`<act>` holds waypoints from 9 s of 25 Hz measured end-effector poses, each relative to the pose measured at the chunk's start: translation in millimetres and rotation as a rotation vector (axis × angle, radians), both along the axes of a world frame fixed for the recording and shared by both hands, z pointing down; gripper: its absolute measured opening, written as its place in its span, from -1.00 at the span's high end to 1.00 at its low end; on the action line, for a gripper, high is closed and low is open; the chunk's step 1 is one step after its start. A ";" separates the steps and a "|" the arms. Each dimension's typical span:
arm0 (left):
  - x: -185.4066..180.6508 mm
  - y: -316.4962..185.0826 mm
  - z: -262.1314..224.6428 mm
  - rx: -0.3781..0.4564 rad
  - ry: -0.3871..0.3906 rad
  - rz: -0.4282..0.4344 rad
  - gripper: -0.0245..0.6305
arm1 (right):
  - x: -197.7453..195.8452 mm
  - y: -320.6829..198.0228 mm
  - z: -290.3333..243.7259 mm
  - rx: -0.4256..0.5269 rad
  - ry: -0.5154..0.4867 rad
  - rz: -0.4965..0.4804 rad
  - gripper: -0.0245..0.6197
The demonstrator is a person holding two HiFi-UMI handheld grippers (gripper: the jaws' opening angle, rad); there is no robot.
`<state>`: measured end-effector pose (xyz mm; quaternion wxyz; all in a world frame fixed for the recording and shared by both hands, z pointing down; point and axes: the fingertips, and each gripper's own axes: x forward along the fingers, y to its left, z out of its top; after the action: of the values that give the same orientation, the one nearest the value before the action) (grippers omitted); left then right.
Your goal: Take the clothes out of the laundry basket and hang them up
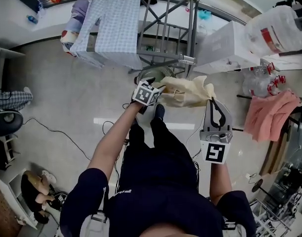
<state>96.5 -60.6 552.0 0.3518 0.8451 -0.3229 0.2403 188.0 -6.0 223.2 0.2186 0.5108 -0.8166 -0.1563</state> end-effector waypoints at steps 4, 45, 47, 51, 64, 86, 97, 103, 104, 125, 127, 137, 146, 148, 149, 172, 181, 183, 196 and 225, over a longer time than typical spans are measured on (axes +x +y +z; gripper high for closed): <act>20.1 18.4 4.5 -0.029 -0.012 0.102 0.09 | -3.4 7.3 -38.7 0.041 -0.039 0.003 0.90; -159.7 26.1 -189.5 0.302 0.068 -0.462 0.81 | 100.2 11.8 -26.6 0.053 0.145 0.445 0.90; -168.3 20.4 -227.4 0.385 0.044 -0.477 0.81 | 101.1 9.8 -23.0 0.056 0.168 0.474 0.90; -176.7 7.2 -283.4 0.461 0.039 -0.484 0.81 | 104.1 7.4 -23.7 0.069 0.112 0.510 0.90; -170.7 -72.8 -384.9 0.589 -0.005 -0.467 0.81 | 128.2 -67.5 -86.1 0.265 0.187 0.498 0.90; -180.8 -255.2 -422.6 0.546 0.003 -0.591 0.81 | 128.7 -302.5 -131.2 0.205 -0.086 0.335 0.90; -180.1 -380.6 -389.4 0.444 0.004 -0.467 0.81 | 127.0 -415.4 -102.2 0.096 -0.067 0.421 0.90; -192.8 -438.0 -336.7 0.335 0.009 -0.479 0.81 | 114.3 -477.7 -64.4 0.028 -0.046 0.446 0.90; -194.0 -446.5 -325.7 0.313 0.002 -0.481 0.81 | 112.9 -488.5 -56.5 0.014 -0.043 0.447 0.90; -193.8 -514.7 -97.6 -0.097 -0.241 -0.355 0.80 | 100.0 -605.3 166.6 -0.434 0.026 0.447 0.89; -195.5 -508.4 -88.6 -0.110 -0.273 -0.338 0.71 | 98.6 -600.3 185.7 -0.489 0.017 0.440 0.84; -191.5 -472.9 -86.4 -0.124 -0.201 -0.298 0.20 | 94.1 -576.9 197.8 -0.594 -0.212 0.328 -0.10; -205.9 -422.8 -147.4 0.053 -0.132 -0.432 0.16 | 92.8 -507.2 154.1 -0.523 -0.361 0.286 -0.13; -209.0 -409.1 -166.2 0.113 -0.136 -0.456 0.16 | 91.2 -486.0 145.7 -0.518 -0.382 0.271 -0.13; -210.1 -401.4 -175.8 0.146 -0.142 -0.465 0.16 | 90.5 -473.9 140.8 -0.514 -0.394 0.261 -0.13; -121.8 -125.3 -289.7 0.431 -0.076 -0.613 0.16 | 99.9 -251.2 37.0 -0.408 -0.602 0.075 -0.13; -128.7 -34.1 -293.4 0.462 -0.071 -0.674 0.16 | 69.6 -177.3 28.3 -0.444 -0.637 -0.032 -0.13; -126.5 -16.1 -295.4 0.472 -0.053 -0.676 0.16 | 62.8 -155.4 25.6 -0.441 -0.642 -0.043 -0.13; -91.8 162.6 -304.9 0.495 0.060 -0.597 0.16 | 51.5 46.8 22.8 -0.409 -0.614 -0.056 -0.09; -15.4 273.6 -321.7 0.564 0.025 -0.613 0.16 | 109.8 152.4 2.9 -0.377 -0.582 -0.158 -0.09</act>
<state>81.2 213.0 230.2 0.1657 0.7758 -0.6086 0.0163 297.9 146.4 226.2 0.0544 0.4198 -0.8962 0.1328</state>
